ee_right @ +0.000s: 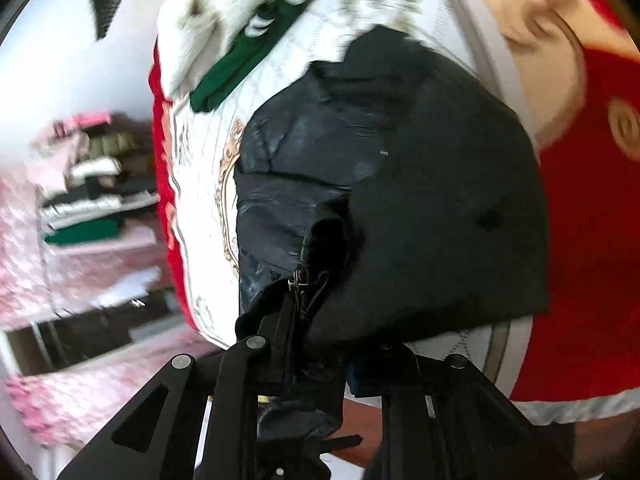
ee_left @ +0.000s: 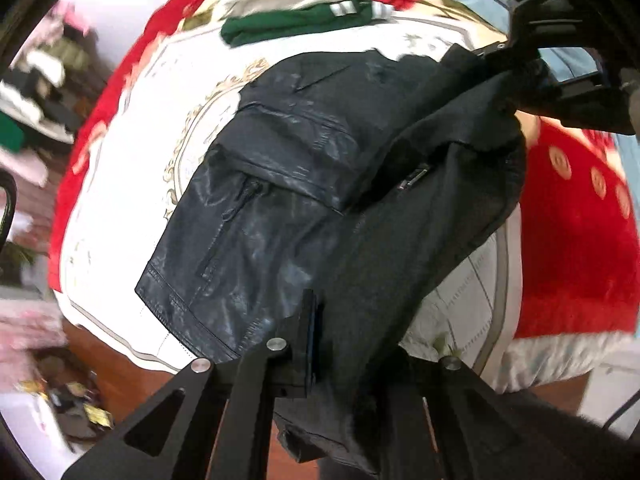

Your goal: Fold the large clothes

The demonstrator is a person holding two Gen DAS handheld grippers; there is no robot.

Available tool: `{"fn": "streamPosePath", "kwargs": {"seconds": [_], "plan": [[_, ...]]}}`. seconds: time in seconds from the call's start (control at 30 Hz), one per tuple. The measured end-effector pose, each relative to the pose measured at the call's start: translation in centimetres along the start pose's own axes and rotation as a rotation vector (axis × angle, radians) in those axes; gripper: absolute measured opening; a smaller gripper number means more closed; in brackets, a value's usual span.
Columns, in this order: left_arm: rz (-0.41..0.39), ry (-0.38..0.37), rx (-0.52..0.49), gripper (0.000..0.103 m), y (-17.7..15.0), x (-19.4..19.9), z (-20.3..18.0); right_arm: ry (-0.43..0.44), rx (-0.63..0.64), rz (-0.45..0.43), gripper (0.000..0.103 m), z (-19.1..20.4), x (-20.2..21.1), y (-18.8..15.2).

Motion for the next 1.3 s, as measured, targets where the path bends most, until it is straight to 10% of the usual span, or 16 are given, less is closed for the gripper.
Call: {"fn": "streamPosePath", "kwargs": {"seconds": [0.37, 0.5, 0.57, 0.7, 0.83, 0.93, 1.13, 1.3], "plan": [[-0.002, -0.204, 0.284, 0.020, 5.0, -10.2, 16.4, -0.271, 0.232, 0.110, 0.032, 16.7, -17.0, 7.4], [-0.046, -0.255, 0.420, 0.088, 5.1, -11.1, 21.1, -0.300, 0.258, 0.177, 0.056, 18.2, -23.1, 9.3], [-0.075, -0.268, 0.465, 0.089, 4.7, -10.9, 22.7, -0.256, 0.258, 0.181, 0.074, 19.1, -23.4, 9.4], [-0.090, -0.289, 0.516, 0.089, 4.4, -10.5, 24.3, -0.096, 0.280, 0.069, 0.074, 20.4, -18.2, 8.3], [-0.083, -0.263, 0.465, 0.089, 5.1, -11.2, 23.6, -0.161, 0.225, -0.075, 0.073, 17.9, -14.1, 6.9], [-0.076, -0.256, 0.445, 0.089, 5.5, -11.5, 22.8, -0.189, 0.158, -0.053, 0.022, 15.2, -15.8, 8.1], [-0.091, -0.241, 0.408, 0.089, 7.3, -11.6, 20.4, -0.332, 0.256, -0.057, 0.019, 13.2, -23.9, 13.8], [-0.082, -0.254, 0.426, 0.089, 10.7, -10.1, 17.7, -0.288, 0.252, 0.008, 0.025, 13.5, -19.7, 14.0]]}}
Point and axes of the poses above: each gripper's, at about its wrist camera, not at the fingertips, and x roughly against the way its jaws point, z to its left, y to its top, the point moved 1 cm from there along -x, roughly the way its jaws point, and after that the axes turned 1 degree about z, right-handed, at the moved point
